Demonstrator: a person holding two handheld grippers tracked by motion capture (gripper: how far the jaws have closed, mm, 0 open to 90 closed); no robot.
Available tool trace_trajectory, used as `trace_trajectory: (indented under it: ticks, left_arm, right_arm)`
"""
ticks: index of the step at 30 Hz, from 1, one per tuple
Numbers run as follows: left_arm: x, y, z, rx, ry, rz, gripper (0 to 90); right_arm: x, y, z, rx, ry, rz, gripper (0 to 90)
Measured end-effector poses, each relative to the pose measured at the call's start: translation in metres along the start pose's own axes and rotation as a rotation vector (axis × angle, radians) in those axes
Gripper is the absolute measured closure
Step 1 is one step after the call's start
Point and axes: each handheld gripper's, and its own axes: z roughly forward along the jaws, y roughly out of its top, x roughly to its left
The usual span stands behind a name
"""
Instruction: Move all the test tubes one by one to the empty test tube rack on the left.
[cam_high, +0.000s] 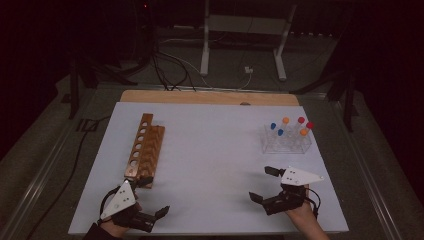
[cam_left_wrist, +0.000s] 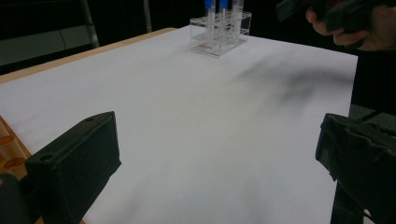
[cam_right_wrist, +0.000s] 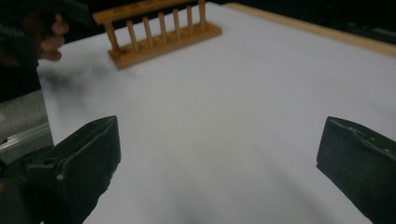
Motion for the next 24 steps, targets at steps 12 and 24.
trace_trajectory:
  ticks: [12, 24]
  left_arm:
    - [0.000, 0.000, 0.000, -0.001, 0.000, 0.005, 0.5]
    - [-0.001, 0.000, 0.000, -0.001, -0.005, 0.004, 0.5]
  right_arm:
    - [-0.012, 0.027, -0.014, -0.078, -0.065, -0.003, 0.0]
    - [-0.034, 0.049, -0.021, -0.141, -0.146, -0.010, 0.0]
